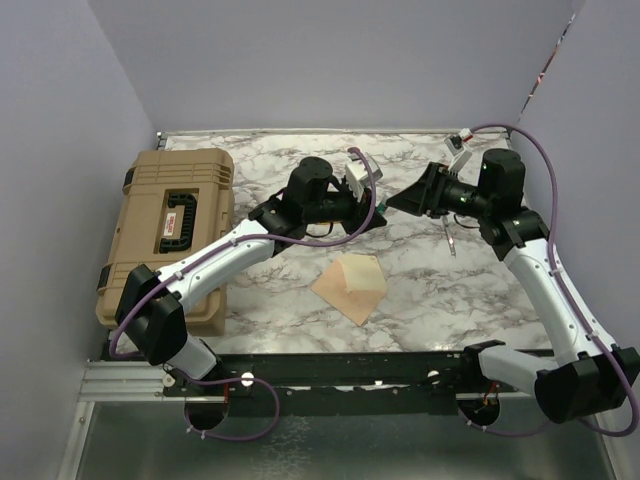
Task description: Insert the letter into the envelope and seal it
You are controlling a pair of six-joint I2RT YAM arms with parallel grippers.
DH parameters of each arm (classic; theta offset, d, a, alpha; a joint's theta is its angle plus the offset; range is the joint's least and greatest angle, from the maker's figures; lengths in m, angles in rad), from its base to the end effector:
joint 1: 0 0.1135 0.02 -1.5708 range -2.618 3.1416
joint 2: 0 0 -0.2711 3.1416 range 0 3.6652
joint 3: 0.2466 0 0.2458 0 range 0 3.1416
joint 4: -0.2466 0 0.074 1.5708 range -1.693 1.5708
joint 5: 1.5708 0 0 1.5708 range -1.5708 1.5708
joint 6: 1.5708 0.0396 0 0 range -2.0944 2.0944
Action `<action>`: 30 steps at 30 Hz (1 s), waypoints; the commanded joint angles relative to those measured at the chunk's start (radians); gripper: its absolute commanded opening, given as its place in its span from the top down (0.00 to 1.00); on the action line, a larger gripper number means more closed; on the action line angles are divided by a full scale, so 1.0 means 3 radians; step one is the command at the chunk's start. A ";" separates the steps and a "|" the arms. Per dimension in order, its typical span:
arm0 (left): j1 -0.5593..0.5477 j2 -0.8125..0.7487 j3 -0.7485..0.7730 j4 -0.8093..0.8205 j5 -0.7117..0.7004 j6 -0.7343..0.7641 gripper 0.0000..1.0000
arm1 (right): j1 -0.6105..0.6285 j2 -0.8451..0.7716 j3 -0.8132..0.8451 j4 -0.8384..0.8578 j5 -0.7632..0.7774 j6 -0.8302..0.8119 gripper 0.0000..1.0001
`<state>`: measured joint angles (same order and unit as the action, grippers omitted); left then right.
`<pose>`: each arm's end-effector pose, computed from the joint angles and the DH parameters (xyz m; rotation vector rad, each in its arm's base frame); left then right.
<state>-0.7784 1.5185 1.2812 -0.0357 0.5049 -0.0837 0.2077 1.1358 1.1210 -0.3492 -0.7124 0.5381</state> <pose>0.2402 -0.2638 0.3572 1.0010 1.6677 -1.0523 0.2316 0.0753 0.3788 -0.1734 2.0168 1.1717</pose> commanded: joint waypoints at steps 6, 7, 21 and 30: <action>-0.0016 0.0045 0.0093 -0.0113 0.0303 0.0096 1.00 | 0.0002 0.0114 -0.0074 0.0274 -0.0282 0.0098 0.46; -0.0016 0.0047 0.0096 -0.0122 0.0301 0.0096 1.00 | 0.0005 0.0125 -0.0075 0.0274 -0.0299 0.0101 0.48; -0.0017 0.0110 0.0173 -0.0269 0.0144 0.0139 1.00 | 0.0039 0.0209 -0.0015 0.0018 -0.0480 -0.0065 0.67; -0.0013 0.0217 0.0335 -0.0486 0.0174 0.0222 1.00 | 0.0049 0.0296 0.0088 -0.0263 -0.0314 -0.0327 0.64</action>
<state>-0.7803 1.5700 1.3357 -0.1562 0.5484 -0.0460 0.2169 1.2129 1.1137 -0.3660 -0.8261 0.4877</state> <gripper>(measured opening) 0.182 0.377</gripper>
